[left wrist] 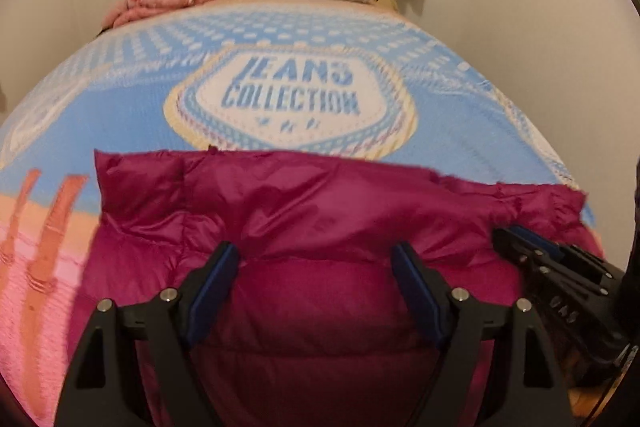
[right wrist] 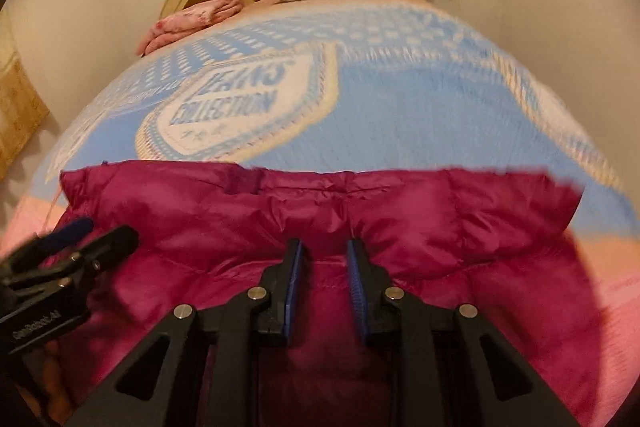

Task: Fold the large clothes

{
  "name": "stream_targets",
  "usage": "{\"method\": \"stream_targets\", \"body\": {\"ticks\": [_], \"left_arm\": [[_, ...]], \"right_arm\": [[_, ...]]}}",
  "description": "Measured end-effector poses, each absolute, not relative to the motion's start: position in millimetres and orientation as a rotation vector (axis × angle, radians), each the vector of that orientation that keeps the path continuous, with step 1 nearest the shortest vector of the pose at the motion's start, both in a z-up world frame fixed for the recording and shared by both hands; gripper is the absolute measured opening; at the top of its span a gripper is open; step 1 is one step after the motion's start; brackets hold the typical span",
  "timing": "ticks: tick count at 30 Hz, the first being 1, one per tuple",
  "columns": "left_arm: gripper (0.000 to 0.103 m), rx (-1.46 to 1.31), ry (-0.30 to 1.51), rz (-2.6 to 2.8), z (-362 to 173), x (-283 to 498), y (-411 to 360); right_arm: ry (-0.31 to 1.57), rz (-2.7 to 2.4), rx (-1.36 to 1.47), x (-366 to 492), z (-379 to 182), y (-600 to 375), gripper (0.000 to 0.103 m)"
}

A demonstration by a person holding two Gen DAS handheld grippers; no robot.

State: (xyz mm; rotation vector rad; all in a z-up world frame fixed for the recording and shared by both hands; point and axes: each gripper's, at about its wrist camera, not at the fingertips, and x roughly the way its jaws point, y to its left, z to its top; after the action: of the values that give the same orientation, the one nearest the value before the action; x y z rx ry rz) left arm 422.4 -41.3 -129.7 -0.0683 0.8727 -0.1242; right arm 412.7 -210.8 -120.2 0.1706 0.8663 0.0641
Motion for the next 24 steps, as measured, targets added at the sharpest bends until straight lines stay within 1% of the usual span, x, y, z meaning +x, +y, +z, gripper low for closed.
{"method": "stream_targets", "body": {"ticks": [2, 5, 11, 13, 15, 18, 21, 23, 24], "left_arm": [[0.085, -0.078, 0.84, -0.127, -133.5, 416.8, -42.6], [0.092, -0.046, 0.789, -0.122, -140.8, 409.8, -49.3], [0.094, -0.048, 0.844, -0.123, -152.8, 420.2, -50.5], [0.094, -0.037, 0.854, -0.114, -154.2, 421.4, -52.3], [0.094, -0.038, 0.856, -0.113, -155.5, 422.2, -52.3], [0.094, -0.035, 0.856, -0.111, -155.6, 421.2, -52.9], [0.094, -0.03, 0.857, -0.109, -156.2, 421.2, -53.6], [0.094, -0.028, 0.855, -0.109, -156.3, 421.5, -54.0], [0.095, -0.026, 0.855, -0.109, -156.3, 421.5, -54.3]], "right_arm": [[0.859, 0.082, 0.202, 417.1, -126.7, -216.7, 0.022], [0.854, 0.102, 0.223, 420.5, -134.0, -219.3, 0.022], [0.874, 0.106, 0.248, 424.7, -132.8, -221.3, 0.022], [0.867, 0.106, 0.258, 421.6, -120.5, -225.7, 0.022], [0.778, 0.081, 0.276, 407.5, -96.1, -241.2, 0.022], [0.732, -0.03, 0.254, 398.2, -80.0, -269.3, 0.022], [0.806, -0.148, 0.226, 405.0, -98.9, -296.2, 0.022], [0.848, -0.153, 0.282, 408.2, -117.6, -311.5, 0.022], [0.838, -0.143, 0.333, 406.5, -124.8, -318.5, 0.021]]}}
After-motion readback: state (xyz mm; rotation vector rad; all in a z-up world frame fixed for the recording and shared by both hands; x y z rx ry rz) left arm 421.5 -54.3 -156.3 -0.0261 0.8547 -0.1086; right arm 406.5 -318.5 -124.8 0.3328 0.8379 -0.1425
